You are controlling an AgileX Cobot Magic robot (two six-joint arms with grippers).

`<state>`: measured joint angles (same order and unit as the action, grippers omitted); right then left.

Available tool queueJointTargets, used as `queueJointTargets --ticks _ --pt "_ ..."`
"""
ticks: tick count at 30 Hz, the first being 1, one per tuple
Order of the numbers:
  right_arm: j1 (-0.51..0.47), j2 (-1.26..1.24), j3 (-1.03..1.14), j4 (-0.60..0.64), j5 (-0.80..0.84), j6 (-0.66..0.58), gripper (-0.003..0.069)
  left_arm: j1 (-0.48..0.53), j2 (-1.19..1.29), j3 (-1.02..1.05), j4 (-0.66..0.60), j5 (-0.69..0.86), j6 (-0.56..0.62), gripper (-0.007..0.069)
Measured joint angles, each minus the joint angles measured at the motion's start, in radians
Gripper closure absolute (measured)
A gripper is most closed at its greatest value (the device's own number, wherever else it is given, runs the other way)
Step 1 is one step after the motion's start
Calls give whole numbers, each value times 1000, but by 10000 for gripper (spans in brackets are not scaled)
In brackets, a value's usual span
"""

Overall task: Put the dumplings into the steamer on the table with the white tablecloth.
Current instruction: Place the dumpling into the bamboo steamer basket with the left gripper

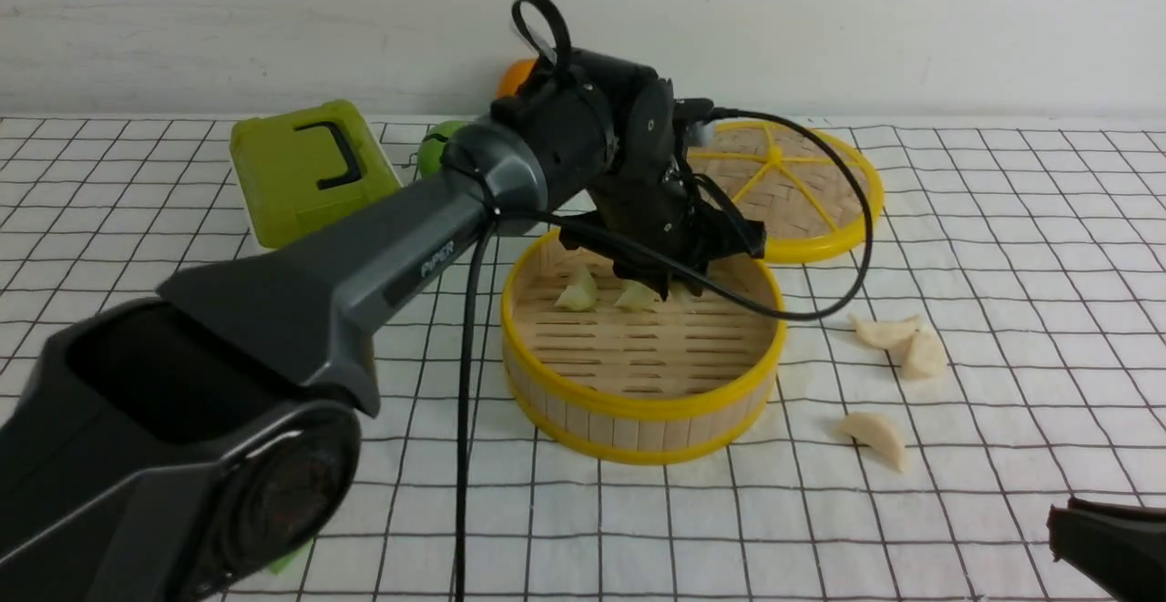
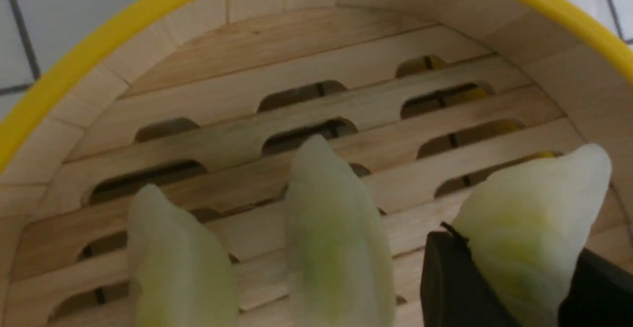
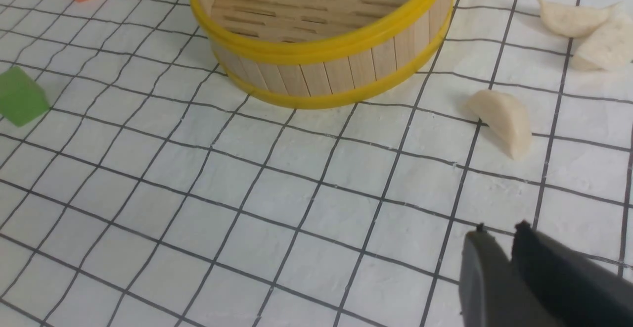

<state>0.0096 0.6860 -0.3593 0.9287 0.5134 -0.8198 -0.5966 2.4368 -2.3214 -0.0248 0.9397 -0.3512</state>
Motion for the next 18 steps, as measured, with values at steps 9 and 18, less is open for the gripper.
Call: queueJointTargets --ticks 9,18 --pt "0 0 0 0 1 0 575 0 57 -37 -16 14 -7 307" --pt "0 2 -5 -6 100 0 575 -1 -104 -37 25 204 49 136"
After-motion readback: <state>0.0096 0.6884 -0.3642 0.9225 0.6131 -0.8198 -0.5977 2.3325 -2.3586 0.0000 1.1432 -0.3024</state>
